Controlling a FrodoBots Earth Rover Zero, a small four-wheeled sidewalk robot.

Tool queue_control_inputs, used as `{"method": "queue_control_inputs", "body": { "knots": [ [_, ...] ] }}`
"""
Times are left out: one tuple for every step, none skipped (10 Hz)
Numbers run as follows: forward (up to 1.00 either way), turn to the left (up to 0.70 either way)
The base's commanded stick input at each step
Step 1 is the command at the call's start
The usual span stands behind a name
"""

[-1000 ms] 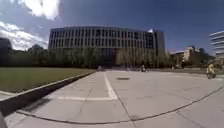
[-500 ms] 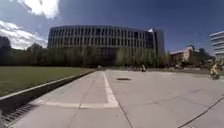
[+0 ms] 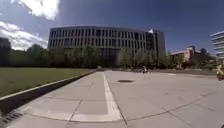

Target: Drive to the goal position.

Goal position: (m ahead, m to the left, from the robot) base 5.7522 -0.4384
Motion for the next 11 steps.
{"method": "queue_control_inputs", "body": {
  "knots": [
    [0.70,-0.01],
    [0.70,-0.01],
    [0.70,-0.01],
    [0.70,-0.01],
    [0.70,-0.01],
    [0.70,-0.01],
    [0.70,-0.01],
    [0.70,-0.01],
    [0.70,-0.01],
    [0.70,-0.01],
    [0.70,-0.01]
  ]
}}
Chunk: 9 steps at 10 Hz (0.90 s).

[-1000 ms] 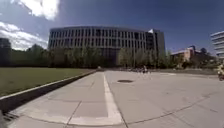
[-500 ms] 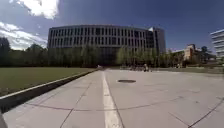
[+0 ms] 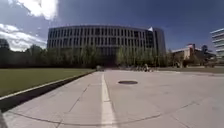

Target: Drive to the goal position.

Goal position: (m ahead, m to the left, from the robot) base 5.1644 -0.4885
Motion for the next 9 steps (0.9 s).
{"method": "queue_control_inputs", "body": {
  "knots": [
    [0.70,-0.01],
    [0.70,-0.01],
    [0.70,-0.01],
    [0.70,-0.01],
    [0.70,-0.01],
    [0.70,-0.01],
    [0.70,-0.01],
    [0.70,-0.01],
    [0.70,-0.01]
  ]
}}
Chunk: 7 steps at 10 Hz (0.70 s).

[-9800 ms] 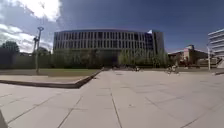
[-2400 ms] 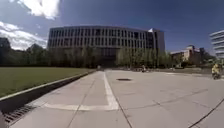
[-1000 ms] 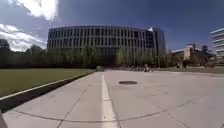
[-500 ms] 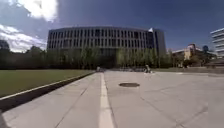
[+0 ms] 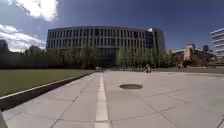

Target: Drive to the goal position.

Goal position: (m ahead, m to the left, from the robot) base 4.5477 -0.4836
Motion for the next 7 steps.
{"method": "queue_control_inputs", "body": {
  "knots": [
    [0.70,-0.01],
    [0.70,-0.01],
    [0.70,-0.01],
    [0.70,-0.01],
    [0.70,-0.01],
    [0.70,-0.01],
    [0.70,-0.01]
  ]
}}
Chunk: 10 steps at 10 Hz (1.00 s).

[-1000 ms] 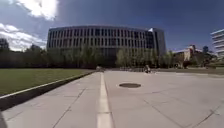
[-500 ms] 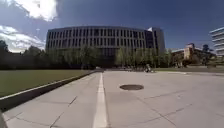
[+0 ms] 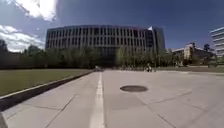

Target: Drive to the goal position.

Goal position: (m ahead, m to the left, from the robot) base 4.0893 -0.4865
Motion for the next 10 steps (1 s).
{"method": "queue_control_inputs", "body": {
  "knots": [
    [0.70,-0.01],
    [0.70,-0.01],
    [0.70,-0.01],
    [0.70,-0.01],
    [0.70,-0.01],
    [0.70,-0.01],
    [0.70,-0.01],
    [0.70,-0.01],
    [0.70,-0.01],
    [0.70,-0.01]
  ]
}}
